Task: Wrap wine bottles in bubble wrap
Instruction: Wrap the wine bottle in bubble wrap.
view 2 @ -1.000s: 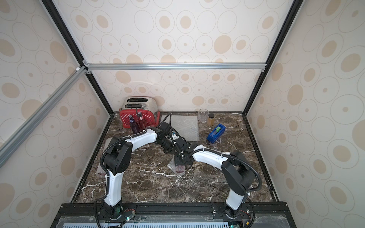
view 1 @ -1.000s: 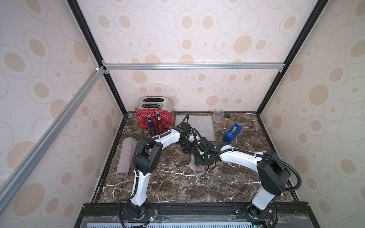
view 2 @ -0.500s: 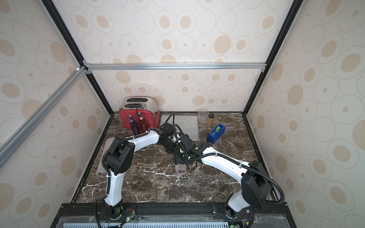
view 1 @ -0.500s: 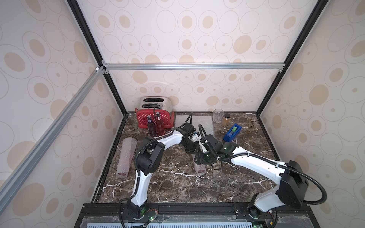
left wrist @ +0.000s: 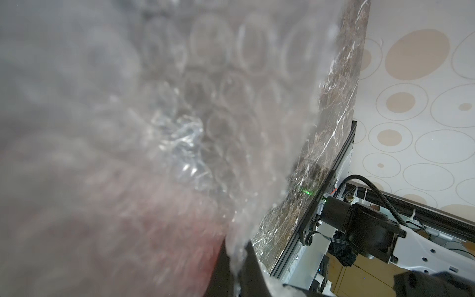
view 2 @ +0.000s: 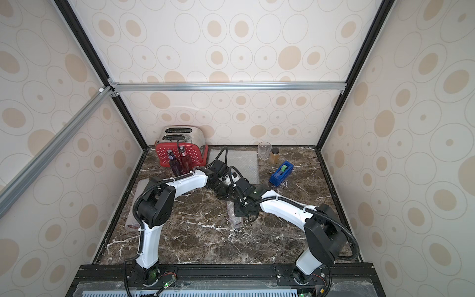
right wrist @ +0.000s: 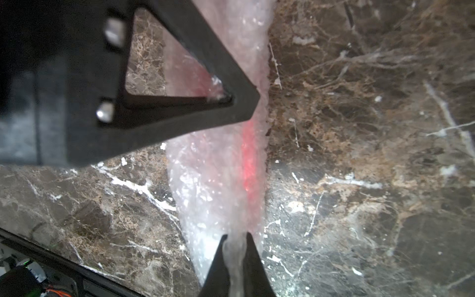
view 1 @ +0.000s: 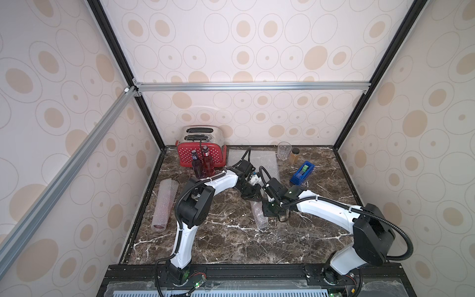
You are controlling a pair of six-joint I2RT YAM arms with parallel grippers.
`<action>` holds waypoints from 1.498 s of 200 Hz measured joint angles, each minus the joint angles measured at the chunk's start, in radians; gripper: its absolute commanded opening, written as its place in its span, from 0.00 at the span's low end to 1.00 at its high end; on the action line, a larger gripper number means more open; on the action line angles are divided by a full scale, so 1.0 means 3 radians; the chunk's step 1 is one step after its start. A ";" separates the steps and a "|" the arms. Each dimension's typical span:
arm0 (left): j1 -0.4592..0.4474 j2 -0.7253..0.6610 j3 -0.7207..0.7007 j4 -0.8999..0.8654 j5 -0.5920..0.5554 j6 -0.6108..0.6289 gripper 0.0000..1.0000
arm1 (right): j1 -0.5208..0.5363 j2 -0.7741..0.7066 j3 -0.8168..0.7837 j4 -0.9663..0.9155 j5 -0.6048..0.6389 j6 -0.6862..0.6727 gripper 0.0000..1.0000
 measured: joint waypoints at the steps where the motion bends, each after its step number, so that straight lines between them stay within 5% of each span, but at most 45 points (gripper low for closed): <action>1: 0.0000 0.0000 0.0000 0.0001 0.0000 0.0000 0.09 | -0.0008 -0.0010 -0.0014 0.0006 -0.0008 0.0000 0.11; 46: -0.0011 -0.0001 0.0001 0.0022 -0.0028 0.0019 0.15 | -0.0177 -0.0107 -0.0210 0.0191 -0.0284 -0.0003 0.07; 92: -0.0023 -0.0020 0.0020 0.0000 -0.0071 0.0046 0.35 | -0.0192 0.0080 -0.0266 0.0406 -0.0586 0.0009 0.07; 123: -0.0027 -0.0065 0.0024 -0.0058 -0.0206 0.0070 0.40 | -0.0200 0.0099 -0.0319 0.0591 -0.0702 0.0039 0.09; 228: 0.0310 -0.0484 -0.0322 -0.0280 -0.0738 0.0184 0.47 | -0.0168 0.0264 -0.0429 0.1233 -0.1144 0.0214 0.12; 299: 0.0706 -0.1174 -0.1095 -0.0154 -0.1357 0.0370 0.40 | 0.0015 0.0537 -0.0220 0.1361 -0.1280 0.0216 0.13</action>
